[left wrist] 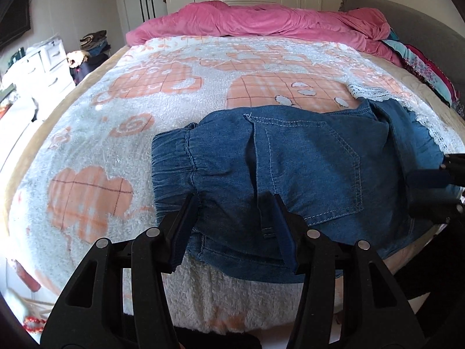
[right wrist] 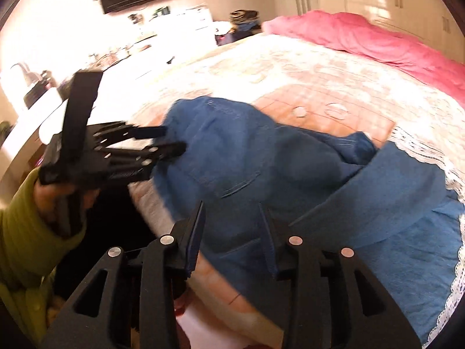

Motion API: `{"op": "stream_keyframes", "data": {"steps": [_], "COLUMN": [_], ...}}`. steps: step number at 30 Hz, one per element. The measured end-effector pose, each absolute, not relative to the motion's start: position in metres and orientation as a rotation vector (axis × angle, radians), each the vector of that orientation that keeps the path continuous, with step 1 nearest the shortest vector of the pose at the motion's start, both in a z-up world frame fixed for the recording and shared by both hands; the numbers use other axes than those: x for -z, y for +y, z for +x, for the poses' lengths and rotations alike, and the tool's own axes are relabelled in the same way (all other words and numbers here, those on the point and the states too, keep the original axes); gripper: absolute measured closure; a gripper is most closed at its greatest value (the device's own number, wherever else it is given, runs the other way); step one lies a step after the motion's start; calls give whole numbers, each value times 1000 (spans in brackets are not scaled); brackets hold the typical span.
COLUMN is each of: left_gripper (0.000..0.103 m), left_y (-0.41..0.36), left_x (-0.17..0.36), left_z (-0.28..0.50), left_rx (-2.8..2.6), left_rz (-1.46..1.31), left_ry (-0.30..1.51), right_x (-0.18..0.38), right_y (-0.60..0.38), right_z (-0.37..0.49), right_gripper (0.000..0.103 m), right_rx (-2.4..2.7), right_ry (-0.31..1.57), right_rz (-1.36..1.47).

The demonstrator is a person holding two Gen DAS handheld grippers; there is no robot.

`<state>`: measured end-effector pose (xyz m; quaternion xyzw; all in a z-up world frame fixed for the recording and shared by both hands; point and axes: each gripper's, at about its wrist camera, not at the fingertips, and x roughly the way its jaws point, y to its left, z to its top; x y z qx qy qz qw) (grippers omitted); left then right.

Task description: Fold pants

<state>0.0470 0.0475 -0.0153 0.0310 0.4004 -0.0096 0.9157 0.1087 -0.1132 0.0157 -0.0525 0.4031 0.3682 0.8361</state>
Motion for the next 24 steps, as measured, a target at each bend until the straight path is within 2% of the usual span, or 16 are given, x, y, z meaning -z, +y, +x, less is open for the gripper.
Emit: {"op": "stream_keyframes", "data": {"steps": [8, 14, 17, 24], "left_gripper": [59, 58, 58, 52], "left_y": [50, 49, 50, 44], "left_x": [14, 13, 6, -18], "left_z": [48, 46, 42, 28], "left_rx": [33, 29, 34, 65], "left_rz": [41, 42, 21, -15], "left_ry": [820, 813, 804, 774], "right_x": [22, 16, 4, -21], "right_y": [-92, -103, -113, -140], "right_z": [113, 111, 111, 117], "right_gripper": [67, 66, 60, 55], "right_rx": [-694, -717, -726, -683], "right_ry": [966, 961, 930, 858], "right_rz": [-200, -162, -118, -47]}}
